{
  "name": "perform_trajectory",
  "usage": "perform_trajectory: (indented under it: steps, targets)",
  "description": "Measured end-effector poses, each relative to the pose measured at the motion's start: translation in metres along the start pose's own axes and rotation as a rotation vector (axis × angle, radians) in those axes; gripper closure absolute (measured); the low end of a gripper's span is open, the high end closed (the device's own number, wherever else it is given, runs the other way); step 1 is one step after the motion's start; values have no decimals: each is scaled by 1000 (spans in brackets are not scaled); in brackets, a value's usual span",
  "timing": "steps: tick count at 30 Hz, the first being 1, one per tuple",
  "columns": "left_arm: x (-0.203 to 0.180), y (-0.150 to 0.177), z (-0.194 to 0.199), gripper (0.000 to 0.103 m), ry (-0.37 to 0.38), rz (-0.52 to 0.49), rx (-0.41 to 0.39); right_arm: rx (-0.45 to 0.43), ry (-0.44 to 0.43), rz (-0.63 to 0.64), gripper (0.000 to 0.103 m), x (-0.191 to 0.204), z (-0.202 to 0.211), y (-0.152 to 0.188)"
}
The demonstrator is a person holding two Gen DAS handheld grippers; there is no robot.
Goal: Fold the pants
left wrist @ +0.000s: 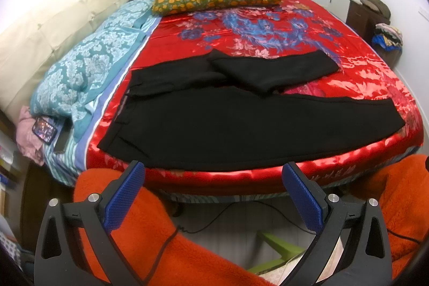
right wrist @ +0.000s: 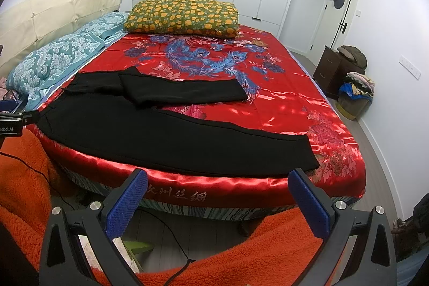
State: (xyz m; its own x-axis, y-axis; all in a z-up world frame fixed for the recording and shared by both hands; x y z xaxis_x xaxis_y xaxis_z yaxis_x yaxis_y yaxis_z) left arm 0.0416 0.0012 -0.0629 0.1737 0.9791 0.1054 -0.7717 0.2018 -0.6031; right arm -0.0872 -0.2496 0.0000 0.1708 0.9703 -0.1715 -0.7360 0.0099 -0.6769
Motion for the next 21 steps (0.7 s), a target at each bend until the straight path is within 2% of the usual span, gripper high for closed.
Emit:
perform_trajectory:
  steps: [21]
  targets:
    - [0,0,0,1,0,0,1,3,-8,7,0,6,-1,1]
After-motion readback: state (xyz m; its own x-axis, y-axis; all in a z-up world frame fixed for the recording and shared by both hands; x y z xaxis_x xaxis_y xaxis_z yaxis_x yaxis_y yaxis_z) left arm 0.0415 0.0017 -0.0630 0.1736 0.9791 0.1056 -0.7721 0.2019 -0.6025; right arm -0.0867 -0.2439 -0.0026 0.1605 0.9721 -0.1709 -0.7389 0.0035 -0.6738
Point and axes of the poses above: each gripper's, at about its wrist camera, not at the fingertips, and z roughly against the way its jaws point, x to its left, y to its underside, the point moved 5 cm from there along -z, roughly the way its jaws point
